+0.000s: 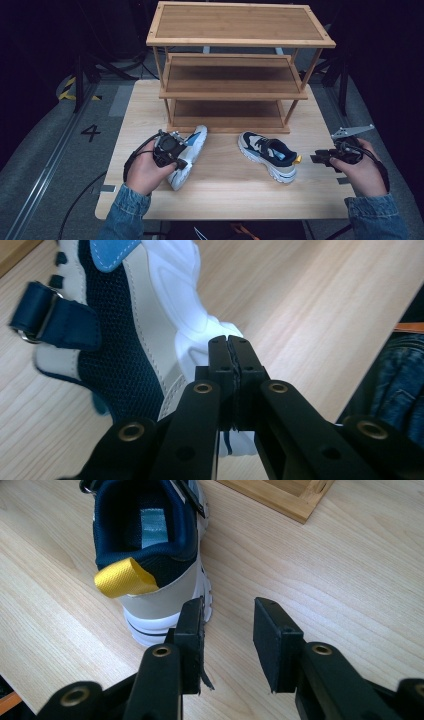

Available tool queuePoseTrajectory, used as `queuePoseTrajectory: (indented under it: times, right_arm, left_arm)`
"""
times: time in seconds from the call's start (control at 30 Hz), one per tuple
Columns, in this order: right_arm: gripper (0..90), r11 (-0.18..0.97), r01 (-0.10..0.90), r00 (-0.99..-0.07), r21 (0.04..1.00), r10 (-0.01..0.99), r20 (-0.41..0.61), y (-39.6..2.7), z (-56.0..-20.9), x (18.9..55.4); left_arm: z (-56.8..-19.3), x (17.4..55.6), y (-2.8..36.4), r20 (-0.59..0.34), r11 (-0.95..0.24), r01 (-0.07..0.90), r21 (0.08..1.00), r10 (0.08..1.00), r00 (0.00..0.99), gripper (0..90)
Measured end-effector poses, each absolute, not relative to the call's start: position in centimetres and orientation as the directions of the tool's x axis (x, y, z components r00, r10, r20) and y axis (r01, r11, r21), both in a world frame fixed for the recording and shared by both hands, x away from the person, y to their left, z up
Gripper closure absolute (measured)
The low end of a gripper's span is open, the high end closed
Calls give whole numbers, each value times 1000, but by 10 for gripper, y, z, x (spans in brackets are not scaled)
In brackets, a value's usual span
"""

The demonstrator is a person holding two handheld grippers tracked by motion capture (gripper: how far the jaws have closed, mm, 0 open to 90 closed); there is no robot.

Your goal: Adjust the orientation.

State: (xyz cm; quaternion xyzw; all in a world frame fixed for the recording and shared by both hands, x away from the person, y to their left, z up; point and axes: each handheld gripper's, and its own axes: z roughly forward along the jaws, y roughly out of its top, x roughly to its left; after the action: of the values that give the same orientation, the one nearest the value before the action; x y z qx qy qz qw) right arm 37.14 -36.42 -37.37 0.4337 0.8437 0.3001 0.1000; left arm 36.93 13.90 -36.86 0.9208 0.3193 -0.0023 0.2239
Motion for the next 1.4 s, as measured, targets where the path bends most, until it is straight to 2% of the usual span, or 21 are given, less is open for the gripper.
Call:
queuePoseTrajectory:
  times: [0.27, 0.4, 0.5, 0.6, 0.73, 0.83, 0.97, 1.23, 1.4]
  right_arm:
    - [662, 451, 665, -612, 595, 786, 88, -364, -374, 370]
    - [660, 450, 667, -610, 594, 787, 89, -365, -374, 370]
    - [659, 449, 665, -611, 597, 787, 88, -366, -373, 369]
    - [658, 445, 669, -605, 595, 791, 89, -366, -373, 368]
    - [656, 448, 665, -609, 597, 788, 87, -365, -372, 368]
    - [656, 448, 663, -610, 599, 788, 85, -366, -372, 368]
    - [656, 446, 666, -607, 598, 790, 87, -367, -372, 368]
    - [656, 443, 653, -607, 614, 791, 75, -368, -370, 367]
    - [656, 447, 643, -613, 622, 788, 67, -368, -367, 365]
  left_arm:
    - [-373, 359, 105, -148, -758, 532, 377, 518, 843, 871]
    - [-354, 343, 91, -167, -761, 453, 465, 427, 889, 849]
    - [-339, 333, 90, -161, -744, 423, 516, 401, 902, 834]
    - [-332, 330, 95, -130, -740, 424, 523, 422, 897, 807]
    - [-334, 336, 107, -90, -723, 471, 505, 499, 862, 771]
    - [-339, 344, 119, -59, -703, 527, 477, 573, 817, 769]
    - [-350, 350, 129, -62, -695, 581, 424, 618, 784, 795]
    - [-373, 343, 133, -106, -709, 611, 353, 618, 779, 812]
    - [-384, 342, 124, -151, -736, 593, 327, 579, 802, 815]
